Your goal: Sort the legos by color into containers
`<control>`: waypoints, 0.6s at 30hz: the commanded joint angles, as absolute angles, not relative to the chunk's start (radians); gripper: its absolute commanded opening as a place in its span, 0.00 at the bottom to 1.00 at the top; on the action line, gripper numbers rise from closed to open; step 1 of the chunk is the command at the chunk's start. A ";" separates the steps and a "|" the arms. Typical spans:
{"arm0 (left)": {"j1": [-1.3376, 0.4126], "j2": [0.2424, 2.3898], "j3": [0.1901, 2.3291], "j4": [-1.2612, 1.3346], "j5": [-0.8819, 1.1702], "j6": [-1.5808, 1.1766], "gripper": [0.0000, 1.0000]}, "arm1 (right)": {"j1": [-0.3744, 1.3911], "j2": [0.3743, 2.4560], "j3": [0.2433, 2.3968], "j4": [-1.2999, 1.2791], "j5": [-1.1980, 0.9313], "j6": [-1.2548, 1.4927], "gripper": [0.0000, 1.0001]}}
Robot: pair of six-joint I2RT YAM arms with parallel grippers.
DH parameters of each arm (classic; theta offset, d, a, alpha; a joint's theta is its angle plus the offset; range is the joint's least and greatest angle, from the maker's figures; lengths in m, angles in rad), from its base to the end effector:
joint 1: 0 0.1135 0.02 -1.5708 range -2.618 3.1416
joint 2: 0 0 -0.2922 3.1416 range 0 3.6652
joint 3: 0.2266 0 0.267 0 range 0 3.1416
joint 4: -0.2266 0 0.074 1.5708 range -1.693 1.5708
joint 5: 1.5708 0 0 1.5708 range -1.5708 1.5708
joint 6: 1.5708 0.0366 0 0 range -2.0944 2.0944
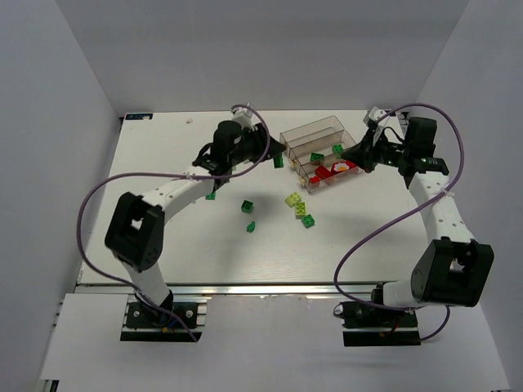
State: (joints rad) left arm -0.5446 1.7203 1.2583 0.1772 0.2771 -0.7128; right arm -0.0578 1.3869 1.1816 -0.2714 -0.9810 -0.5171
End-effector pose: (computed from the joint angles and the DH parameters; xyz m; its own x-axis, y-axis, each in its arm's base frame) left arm 0.3609 -0.2303 0.3095 -0.6545 -0.3389 -0.6758 0.3897 0.6147 -0.6858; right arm 0.3186 0.0120 0.3632 -0.0497 -0.2725 -0.9609 -0.8393 0.5329 -0.1078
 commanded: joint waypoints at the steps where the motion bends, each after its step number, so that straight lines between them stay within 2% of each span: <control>1: -0.552 1.832 1.416 0.170 0.269 -0.660 0.00 | -0.095 1.384 1.195 -0.379 -1.055 -0.540 0.00; 13: -0.607 2.212 1.772 0.380 0.210 -0.603 0.00 | -0.109 1.367 1.158 -0.290 -1.101 -0.416 0.00; 18: -0.634 2.325 1.951 0.345 0.129 -0.552 0.02 | -0.109 1.367 1.152 -0.327 -1.098 -0.437 0.00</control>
